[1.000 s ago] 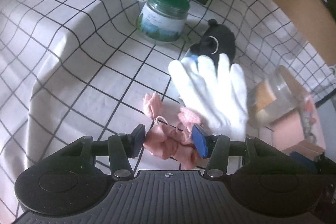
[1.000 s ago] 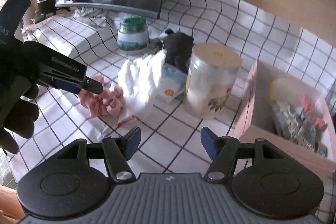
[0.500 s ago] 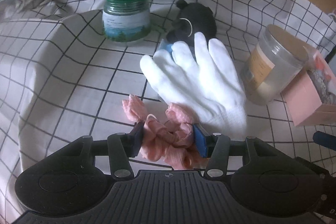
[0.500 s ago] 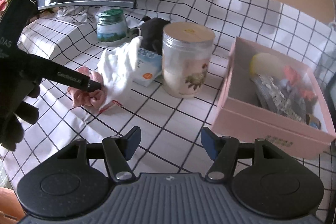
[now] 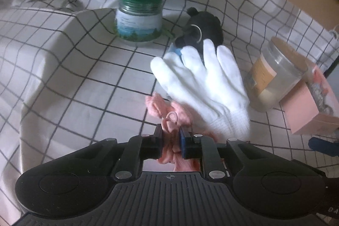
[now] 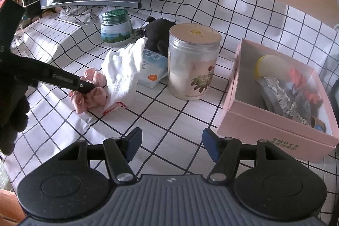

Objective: Organize soft objects
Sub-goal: 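Close the right tool on the white glove while the left holds the scrunchie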

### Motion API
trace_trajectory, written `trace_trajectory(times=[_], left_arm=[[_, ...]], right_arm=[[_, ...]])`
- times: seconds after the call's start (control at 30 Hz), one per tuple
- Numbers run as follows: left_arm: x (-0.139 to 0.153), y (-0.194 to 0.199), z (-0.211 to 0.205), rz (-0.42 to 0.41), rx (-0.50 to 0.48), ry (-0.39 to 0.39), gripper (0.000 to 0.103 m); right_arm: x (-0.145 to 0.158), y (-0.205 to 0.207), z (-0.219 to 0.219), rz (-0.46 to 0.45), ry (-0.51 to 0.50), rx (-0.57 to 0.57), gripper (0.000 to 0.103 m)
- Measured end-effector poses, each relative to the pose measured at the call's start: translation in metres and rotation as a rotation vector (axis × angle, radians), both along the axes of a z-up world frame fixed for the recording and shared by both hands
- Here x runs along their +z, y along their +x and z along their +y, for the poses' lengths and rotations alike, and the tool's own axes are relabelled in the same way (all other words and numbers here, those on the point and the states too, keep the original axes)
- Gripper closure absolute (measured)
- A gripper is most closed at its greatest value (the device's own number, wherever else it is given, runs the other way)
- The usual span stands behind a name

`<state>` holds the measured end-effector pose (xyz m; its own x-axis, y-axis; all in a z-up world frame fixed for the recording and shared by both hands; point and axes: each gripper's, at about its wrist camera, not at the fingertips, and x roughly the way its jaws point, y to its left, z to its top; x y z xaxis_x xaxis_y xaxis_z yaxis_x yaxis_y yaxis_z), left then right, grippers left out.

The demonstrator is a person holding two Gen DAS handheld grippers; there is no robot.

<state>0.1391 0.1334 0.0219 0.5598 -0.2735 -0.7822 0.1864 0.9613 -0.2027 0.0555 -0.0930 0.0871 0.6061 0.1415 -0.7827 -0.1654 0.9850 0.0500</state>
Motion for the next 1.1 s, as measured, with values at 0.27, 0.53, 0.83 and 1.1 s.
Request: trace_trajectory(times=[0.27,0.53,0.83,1.1], left_arm=[[0.026,-0.011,0.039,-0.076,0.087,-0.038,0.086],[0.045,-0.025,0.093,-0.129,0.181,-0.067,0.086],[0.045,-0.028,0.129,-0.126,0.231,-0.094,0.086],[0.039,-0.023,0.138,-0.101,0.237,-0.108,0.086]], right_arm=[[0.007,0.018,0.018,-0.010,0.039,0.058,0.039],[0.006,0.057,0.067,-0.046,0.030,0.161,0.033],[-0.018,0.110,0.120,-0.078,-0.148,0.184,0.033],[-0.028,0.121,0.107,0.030,0.014,0.160,0.032]])
